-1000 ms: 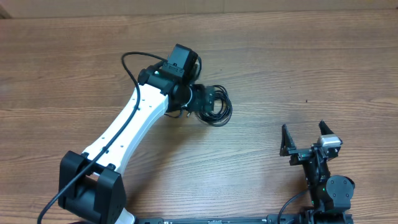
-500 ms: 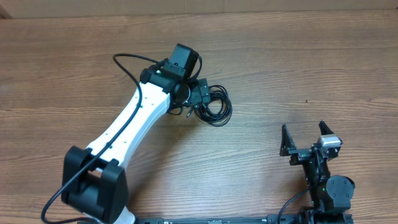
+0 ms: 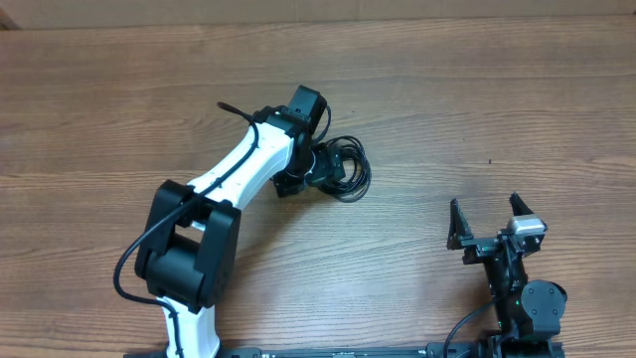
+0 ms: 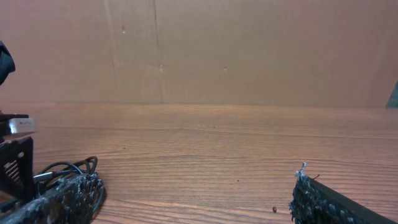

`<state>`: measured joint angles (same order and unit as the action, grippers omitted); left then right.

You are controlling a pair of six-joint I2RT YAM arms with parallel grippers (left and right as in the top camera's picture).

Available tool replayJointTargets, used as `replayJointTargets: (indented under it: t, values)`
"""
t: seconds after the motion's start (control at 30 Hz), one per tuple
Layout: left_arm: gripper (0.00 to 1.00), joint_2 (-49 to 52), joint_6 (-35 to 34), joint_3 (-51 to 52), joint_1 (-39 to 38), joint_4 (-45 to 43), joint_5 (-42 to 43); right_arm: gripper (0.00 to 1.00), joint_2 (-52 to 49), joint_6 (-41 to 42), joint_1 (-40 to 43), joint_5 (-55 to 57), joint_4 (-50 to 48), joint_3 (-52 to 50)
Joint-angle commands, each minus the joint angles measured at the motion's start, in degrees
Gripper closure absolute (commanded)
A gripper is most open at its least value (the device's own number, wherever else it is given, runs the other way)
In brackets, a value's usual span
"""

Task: Untangle cables
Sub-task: 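Lower the left gripper onto the cables and close on a loop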

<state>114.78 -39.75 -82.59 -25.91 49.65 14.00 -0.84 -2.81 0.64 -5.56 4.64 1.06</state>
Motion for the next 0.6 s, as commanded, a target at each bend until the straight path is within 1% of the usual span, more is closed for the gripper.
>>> replayJointTargets:
  t: [0.0,0.13,0.2,0.27,0.3,0.33,0.37,0.43,0.57]
  values:
    - [0.27,1.05,1.18,0.37,-0.72,0.07,2.38,0.00,0.61,-0.07,-0.26,0.15,-0.24,-0.59]
    - [0.29,1.05,0.13,0.37,-1.60,-0.02,3.39,0.00,0.61,-0.07,-0.26,0.15,-0.24,-0.59]
    - [0.31,1.07,-1.77,0.37,-2.03,-0.04,1.05,0.00,0.61,-0.09,-0.26,0.15,-0.24,-0.59]
    - [0.34,1.07,-5.14,0.37,-2.25,-0.04,-1.95,0.00,0.61,-0.07,-0.26,0.17,-0.24,-0.59]
    - [0.37,1.07,-6.43,0.37,-2.25,-0.07,-2.62,0.00,0.61,-0.09,-0.26,0.15,-0.24,-0.59]
    - [0.49,1.09,-8.76,0.37,-2.25,-0.28,-3.02,0.00,0.61,-0.07,-0.26,0.15,-0.24,-0.59]
    - [0.53,1.16,-10.03,0.37,-2.29,-0.55,-3.02,0.00,0.61,-0.07,-0.26,0.17,-0.24,-0.59]
    - [0.54,1.16,-11.65,0.37,-2.36,-1.29,-3.02,0.00,0.61,-0.07,-0.26,0.15,-0.24,-0.59]
    - [0.55,1.16,-11.72,0.37,-2.40,-2.60,-2.99,0.00,0.61,-0.07,-0.26,0.15,-0.24,-0.59]
